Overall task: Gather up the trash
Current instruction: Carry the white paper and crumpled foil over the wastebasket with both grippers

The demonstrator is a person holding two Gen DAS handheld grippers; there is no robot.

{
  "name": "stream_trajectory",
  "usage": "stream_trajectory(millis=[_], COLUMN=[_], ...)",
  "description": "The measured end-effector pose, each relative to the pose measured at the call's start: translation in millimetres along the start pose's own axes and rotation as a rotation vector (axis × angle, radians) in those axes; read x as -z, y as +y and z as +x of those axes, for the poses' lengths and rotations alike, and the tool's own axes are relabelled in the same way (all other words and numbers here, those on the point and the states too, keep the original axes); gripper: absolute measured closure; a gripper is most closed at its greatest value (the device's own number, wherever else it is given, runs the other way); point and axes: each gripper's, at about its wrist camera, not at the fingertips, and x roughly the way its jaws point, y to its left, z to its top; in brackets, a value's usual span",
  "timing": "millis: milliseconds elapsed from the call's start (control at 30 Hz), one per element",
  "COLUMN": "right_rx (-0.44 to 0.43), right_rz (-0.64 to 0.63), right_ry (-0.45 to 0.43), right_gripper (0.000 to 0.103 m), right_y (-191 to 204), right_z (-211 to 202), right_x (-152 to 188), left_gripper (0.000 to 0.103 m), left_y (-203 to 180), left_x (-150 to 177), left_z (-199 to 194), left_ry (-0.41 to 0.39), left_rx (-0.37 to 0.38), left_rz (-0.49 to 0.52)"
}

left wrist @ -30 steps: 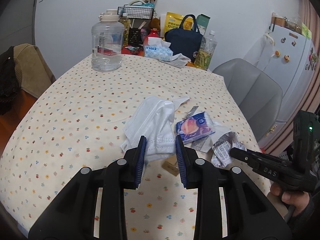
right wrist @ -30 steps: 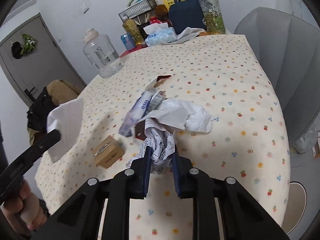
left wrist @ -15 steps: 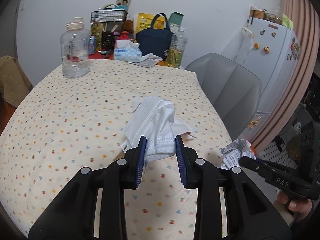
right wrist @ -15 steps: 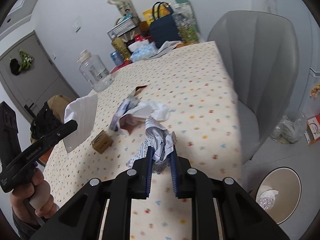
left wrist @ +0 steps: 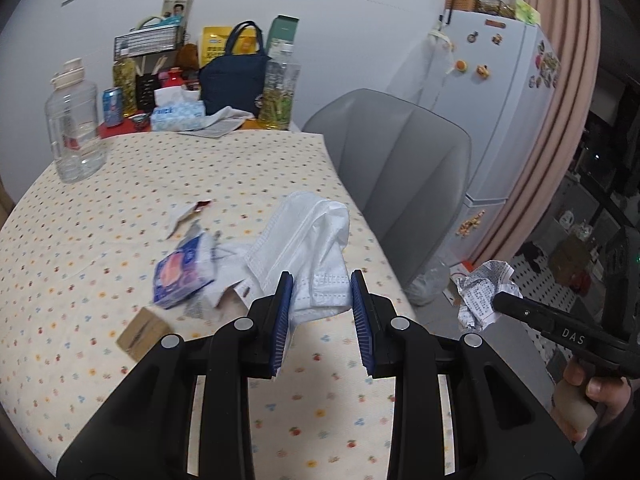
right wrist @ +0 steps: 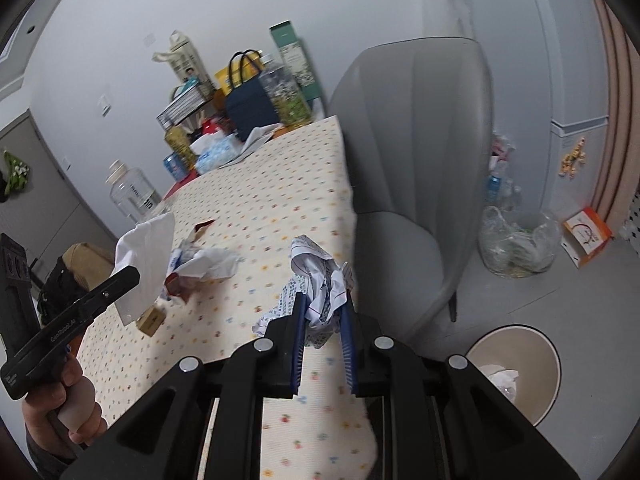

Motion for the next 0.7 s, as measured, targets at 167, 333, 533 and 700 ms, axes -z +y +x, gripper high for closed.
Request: stream_trajectory(millis=[167,333,533,700], right_rx=[0.064,0.123,0.191,0.217], right_rz=[0.034,0.078,0.156,0.193], right_ry=[-0.013,-0.009,-0.010,-0.010], right_gripper=[0.086,0.086,0.086,0.086], right_y=[-35.5,-70.1,-115.2,-138.4], right_z=[-12.0,-18.2,-22.8,-22.5], right_x=[1.1,8.2,15.8,18.8], left_gripper=[0.074,0.074,0.074,0.074], left_y=[-23.2,-48.8,-81.3,-105.9], left_x=[-2.5,-3.0,-2.4,-0.6], left_z=[12.6,27.7,49.0,66.7], left_ry=[0.014,0.035,0.070,0.100], left_rx=[0.032,0.059,0.092,0.115], left_rz=[0.034,0.074,0.123,0.160])
